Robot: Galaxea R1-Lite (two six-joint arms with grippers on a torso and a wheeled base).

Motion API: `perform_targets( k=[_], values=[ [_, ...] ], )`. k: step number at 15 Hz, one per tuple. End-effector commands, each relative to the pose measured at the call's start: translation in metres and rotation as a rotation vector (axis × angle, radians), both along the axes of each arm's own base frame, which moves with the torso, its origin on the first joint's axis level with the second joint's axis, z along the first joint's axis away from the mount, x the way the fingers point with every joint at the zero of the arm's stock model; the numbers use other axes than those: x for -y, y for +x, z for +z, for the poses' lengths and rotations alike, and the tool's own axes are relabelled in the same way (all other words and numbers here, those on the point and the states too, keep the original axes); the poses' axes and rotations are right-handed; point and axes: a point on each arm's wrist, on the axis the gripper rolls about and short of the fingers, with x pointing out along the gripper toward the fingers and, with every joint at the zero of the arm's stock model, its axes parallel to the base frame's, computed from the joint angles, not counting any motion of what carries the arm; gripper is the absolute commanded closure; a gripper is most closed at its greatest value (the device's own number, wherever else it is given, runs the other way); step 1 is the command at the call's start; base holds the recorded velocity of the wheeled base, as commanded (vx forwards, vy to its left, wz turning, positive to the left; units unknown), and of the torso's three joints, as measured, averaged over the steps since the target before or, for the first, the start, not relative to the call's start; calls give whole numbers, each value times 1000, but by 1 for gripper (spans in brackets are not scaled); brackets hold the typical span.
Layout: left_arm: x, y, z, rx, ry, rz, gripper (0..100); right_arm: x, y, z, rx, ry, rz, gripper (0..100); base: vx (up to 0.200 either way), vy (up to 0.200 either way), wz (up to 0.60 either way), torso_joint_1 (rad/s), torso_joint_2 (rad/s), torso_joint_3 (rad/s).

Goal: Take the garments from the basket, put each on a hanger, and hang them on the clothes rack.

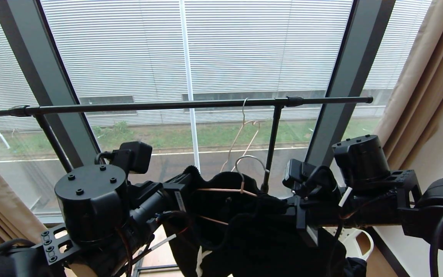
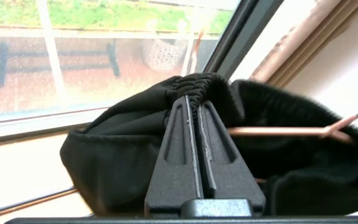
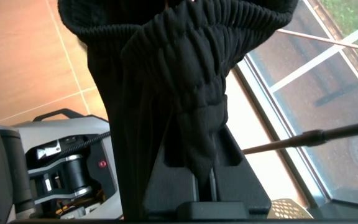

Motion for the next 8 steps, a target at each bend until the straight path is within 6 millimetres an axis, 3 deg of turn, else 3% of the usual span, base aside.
perform_targets(
  k=[1, 8],
  values=[
    [3, -13, 7, 18, -17, -43, 100, -4, 2, -3, -8, -4, 7, 100, 0, 0, 0, 0, 0, 0],
    [5, -32, 2, 17, 32, -119, 100, -12, 14, 0, -30, 75, -54, 100, 0, 0, 0, 0, 0, 0]
  ],
)
